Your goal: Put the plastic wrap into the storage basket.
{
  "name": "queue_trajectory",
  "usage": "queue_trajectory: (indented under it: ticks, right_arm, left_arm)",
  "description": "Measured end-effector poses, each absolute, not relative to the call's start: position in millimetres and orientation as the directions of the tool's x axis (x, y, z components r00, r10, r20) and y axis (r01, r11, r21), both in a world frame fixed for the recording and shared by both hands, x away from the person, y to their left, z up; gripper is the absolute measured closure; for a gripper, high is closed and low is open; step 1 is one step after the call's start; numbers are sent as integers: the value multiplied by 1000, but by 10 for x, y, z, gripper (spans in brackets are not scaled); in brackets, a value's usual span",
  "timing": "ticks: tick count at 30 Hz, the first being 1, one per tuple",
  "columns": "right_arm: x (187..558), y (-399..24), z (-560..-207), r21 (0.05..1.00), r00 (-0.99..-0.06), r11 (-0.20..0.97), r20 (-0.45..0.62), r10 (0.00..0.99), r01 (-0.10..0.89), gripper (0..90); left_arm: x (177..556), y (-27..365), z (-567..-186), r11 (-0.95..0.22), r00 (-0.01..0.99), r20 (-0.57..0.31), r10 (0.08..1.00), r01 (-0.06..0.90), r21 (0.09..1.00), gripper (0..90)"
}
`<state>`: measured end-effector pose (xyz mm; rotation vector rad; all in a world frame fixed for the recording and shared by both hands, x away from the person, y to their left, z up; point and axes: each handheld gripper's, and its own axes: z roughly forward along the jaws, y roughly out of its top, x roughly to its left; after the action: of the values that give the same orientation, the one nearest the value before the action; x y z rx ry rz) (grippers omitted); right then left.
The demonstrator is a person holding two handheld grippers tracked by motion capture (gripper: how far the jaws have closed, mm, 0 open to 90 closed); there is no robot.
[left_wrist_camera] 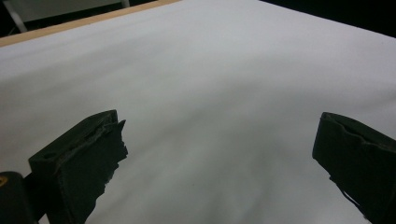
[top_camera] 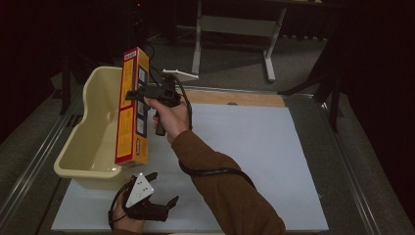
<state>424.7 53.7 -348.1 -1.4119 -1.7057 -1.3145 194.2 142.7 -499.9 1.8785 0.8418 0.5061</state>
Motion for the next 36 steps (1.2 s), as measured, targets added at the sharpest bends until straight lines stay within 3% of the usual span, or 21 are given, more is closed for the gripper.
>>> queue_trajectory:
  ticks: [36]
  right_arm:
    - [4276, 1127, -3701, 298, -265, -4, 854, 447, 955, 386]
  left_arm:
    - [1915, 1467, -4984, -257, 672, -29, 740, 322, 911, 18]
